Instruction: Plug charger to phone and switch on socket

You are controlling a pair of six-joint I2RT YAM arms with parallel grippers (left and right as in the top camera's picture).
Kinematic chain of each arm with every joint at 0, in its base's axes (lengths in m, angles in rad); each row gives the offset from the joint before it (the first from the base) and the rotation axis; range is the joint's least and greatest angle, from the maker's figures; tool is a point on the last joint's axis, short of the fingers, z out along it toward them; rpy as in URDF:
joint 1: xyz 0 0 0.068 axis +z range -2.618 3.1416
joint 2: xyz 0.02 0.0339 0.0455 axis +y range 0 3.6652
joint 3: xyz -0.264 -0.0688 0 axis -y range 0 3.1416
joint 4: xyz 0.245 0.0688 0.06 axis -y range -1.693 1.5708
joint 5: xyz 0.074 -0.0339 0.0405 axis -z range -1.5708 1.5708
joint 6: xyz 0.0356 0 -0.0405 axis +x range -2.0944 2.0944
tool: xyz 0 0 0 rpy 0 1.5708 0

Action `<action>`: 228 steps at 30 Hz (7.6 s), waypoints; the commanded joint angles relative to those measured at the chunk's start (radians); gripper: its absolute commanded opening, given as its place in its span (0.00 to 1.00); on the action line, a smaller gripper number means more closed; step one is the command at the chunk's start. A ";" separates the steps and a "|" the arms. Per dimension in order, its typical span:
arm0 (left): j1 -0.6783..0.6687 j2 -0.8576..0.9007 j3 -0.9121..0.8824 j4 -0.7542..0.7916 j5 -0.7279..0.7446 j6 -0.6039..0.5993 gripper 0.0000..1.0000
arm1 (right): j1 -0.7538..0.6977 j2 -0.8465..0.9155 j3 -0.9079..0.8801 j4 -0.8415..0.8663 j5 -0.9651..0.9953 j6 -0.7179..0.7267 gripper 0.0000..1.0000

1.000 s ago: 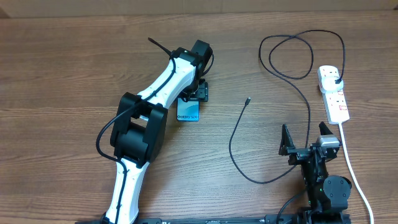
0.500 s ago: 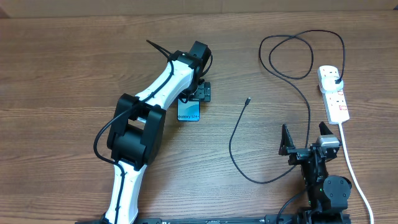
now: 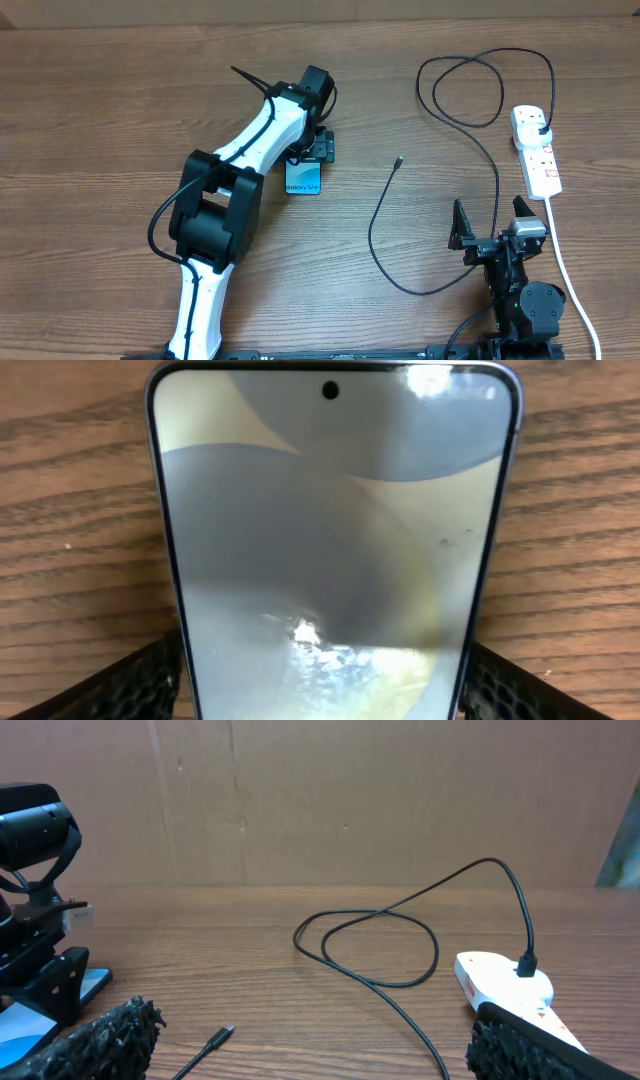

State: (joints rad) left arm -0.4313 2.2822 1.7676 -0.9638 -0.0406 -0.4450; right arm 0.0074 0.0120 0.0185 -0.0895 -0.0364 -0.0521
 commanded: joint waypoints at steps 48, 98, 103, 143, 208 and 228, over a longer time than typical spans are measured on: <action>0.147 0.045 0.260 -0.707 1.035 0.320 0.64 | 0.005 -0.005 -0.011 0.006 0.009 -0.002 1.00; 0.327 0.044 0.259 -0.727 1.623 0.193 0.62 | 0.002 0.172 0.526 -0.565 -0.401 0.215 1.00; 0.327 0.044 0.259 -0.727 1.623 0.193 0.61 | 0.002 0.461 0.826 -0.882 -0.211 0.175 1.00; 0.326 0.044 0.259 -0.727 1.622 0.158 0.60 | 0.818 1.557 1.616 -0.853 0.360 0.538 0.77; 0.326 0.044 0.259 -0.680 1.580 0.204 0.60 | 0.823 1.699 1.684 -0.840 0.462 0.576 0.29; 0.326 0.044 0.259 -0.682 1.609 0.194 0.61 | 0.823 1.699 1.684 -0.850 0.439 0.584 0.17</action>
State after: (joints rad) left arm -0.1028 2.3249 2.0003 -1.6417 1.5112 -0.2554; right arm 0.8253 1.7161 1.6737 -0.9432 0.3996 0.5236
